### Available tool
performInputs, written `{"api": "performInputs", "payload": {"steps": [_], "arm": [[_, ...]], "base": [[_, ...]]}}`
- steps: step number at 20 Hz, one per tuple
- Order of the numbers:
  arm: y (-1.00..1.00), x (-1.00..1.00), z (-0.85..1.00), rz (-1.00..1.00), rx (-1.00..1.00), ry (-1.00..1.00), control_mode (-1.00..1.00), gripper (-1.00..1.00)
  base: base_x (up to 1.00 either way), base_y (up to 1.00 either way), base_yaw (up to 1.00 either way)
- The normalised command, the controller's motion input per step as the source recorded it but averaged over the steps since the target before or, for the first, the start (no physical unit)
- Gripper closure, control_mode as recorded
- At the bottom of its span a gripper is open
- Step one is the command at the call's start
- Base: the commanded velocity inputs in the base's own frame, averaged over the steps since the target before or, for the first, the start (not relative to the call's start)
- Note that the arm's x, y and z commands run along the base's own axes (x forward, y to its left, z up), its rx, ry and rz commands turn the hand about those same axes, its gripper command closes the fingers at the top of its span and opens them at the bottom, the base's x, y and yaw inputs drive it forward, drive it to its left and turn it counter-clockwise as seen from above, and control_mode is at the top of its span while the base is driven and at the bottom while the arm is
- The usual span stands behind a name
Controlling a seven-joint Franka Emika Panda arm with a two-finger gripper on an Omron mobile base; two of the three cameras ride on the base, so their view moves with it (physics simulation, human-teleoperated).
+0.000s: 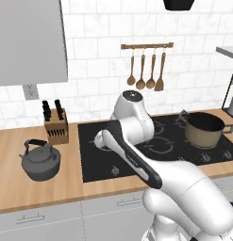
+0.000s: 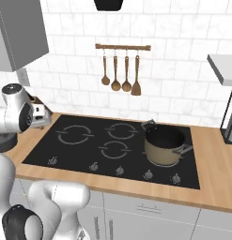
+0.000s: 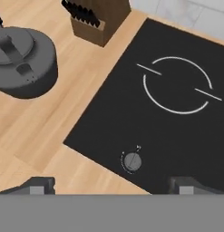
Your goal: Pick the kettle from the counter and place it on a stove burner. Then turn the burner on.
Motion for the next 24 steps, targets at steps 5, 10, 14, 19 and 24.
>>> {"api": "performInputs", "payload": {"steps": [5, 10, 14, 19, 24], "arm": [[0.58, 0.00, -0.19, 0.22, 0.00, 0.00, -1.00, -1.00], [0.52, 0.00, -0.17, 0.17, 0.00, -0.01, -1.00, -1.00], [0.46, 0.03, -0.01, 0.03, 0.13, 0.08, -1.00, -1.00], [0.52, 0.00, 0.00, 0.00, 0.18, 0.22, -1.00, -1.00], [0.65, 0.00, -0.04, 0.05, 0.03, 0.16, -1.00, -1.00]], "base": [[0.00, 0.00, 0.00], [0.00, 0.00, 0.00], [0.00, 0.00, 0.00], [0.00, 0.00, 0.00], [0.00, 0.00, 0.00]]}}
